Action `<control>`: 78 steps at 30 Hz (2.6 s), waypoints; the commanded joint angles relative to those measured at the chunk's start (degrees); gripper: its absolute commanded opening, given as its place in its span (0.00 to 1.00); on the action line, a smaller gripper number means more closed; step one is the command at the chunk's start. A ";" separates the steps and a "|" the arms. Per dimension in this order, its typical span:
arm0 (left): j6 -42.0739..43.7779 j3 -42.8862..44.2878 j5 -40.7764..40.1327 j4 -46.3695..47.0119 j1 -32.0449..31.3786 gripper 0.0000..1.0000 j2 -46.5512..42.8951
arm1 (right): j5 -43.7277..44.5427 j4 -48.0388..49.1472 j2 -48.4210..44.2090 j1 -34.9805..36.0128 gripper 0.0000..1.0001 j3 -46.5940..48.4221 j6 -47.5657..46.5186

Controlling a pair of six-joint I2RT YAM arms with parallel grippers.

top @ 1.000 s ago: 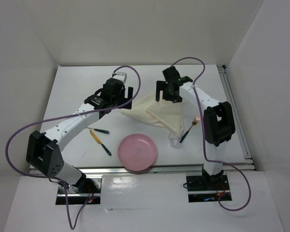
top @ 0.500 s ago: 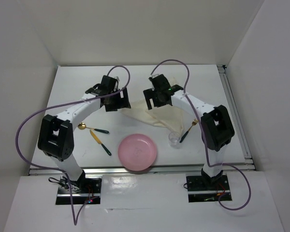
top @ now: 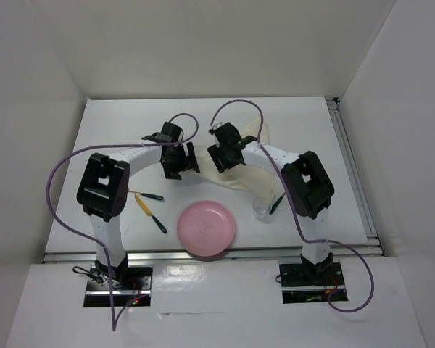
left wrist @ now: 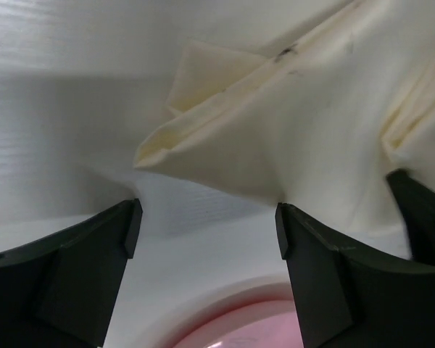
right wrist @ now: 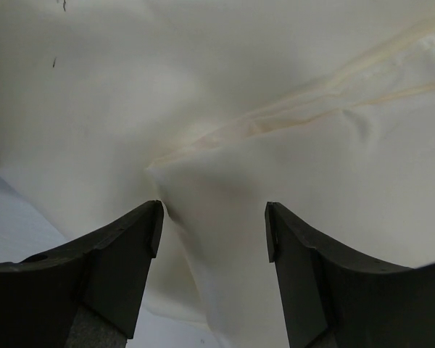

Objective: Set the dinner table for one person

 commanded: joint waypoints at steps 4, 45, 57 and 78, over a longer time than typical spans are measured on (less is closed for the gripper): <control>-2.55 4.69 1.37 1.53 0.20 0.91 3.78 | -1.83 4.65 0.60 -0.66 0.67 -0.79 0.53; 7.64 40.50 -8.37 -16.67 14.79 0.90 5.40 | 1.16 7.99 -19.26 -17.88 0.00 -20.75 37.71; 6.95 3.22 0.22 -11.13 18.13 0.79 -8.54 | -8.85 9.23 -20.85 -20.88 0.00 -18.81 34.03; 10.02 16.72 1.91 -17.96 17.60 0.00 -6.74 | -8.52 7.47 -22.52 -22.99 0.00 -15.65 31.04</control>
